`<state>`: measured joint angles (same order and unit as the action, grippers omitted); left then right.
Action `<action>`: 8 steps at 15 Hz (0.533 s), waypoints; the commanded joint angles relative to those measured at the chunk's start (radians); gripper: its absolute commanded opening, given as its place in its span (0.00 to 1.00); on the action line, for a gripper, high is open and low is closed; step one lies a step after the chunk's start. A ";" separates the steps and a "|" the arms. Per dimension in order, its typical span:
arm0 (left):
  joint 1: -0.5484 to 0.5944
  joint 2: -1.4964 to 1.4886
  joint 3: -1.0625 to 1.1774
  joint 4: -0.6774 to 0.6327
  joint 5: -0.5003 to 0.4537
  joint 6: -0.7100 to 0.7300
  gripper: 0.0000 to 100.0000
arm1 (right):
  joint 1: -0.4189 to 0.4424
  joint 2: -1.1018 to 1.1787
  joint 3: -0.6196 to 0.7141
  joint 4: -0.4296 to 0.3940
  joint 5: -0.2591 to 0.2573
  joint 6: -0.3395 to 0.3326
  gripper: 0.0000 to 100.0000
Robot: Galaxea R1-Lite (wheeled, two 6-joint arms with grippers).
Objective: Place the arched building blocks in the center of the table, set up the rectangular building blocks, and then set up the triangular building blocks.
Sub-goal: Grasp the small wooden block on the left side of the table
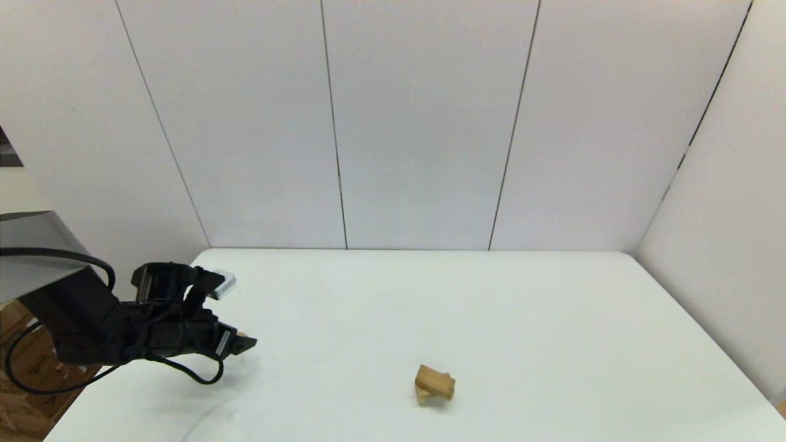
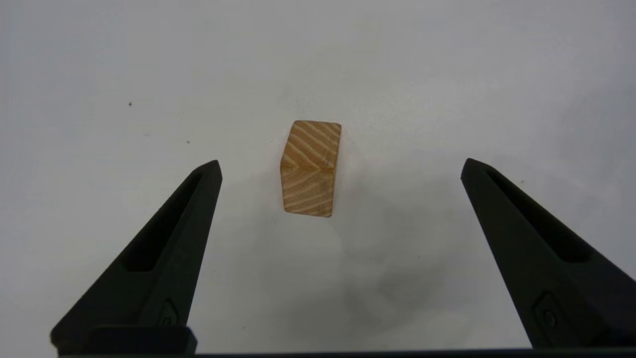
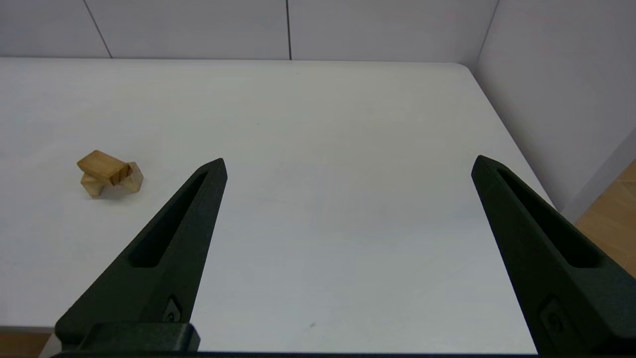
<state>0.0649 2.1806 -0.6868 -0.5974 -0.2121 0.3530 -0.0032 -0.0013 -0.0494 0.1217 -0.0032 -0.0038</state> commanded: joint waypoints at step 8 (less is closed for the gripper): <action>0.015 0.065 -0.025 -0.005 -0.001 0.000 1.00 | 0.000 0.001 0.000 0.001 0.000 -0.001 1.00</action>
<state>0.0734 2.2374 -0.7028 -0.5989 -0.2121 0.3511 -0.0032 -0.0013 -0.0489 0.1221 -0.0028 -0.0043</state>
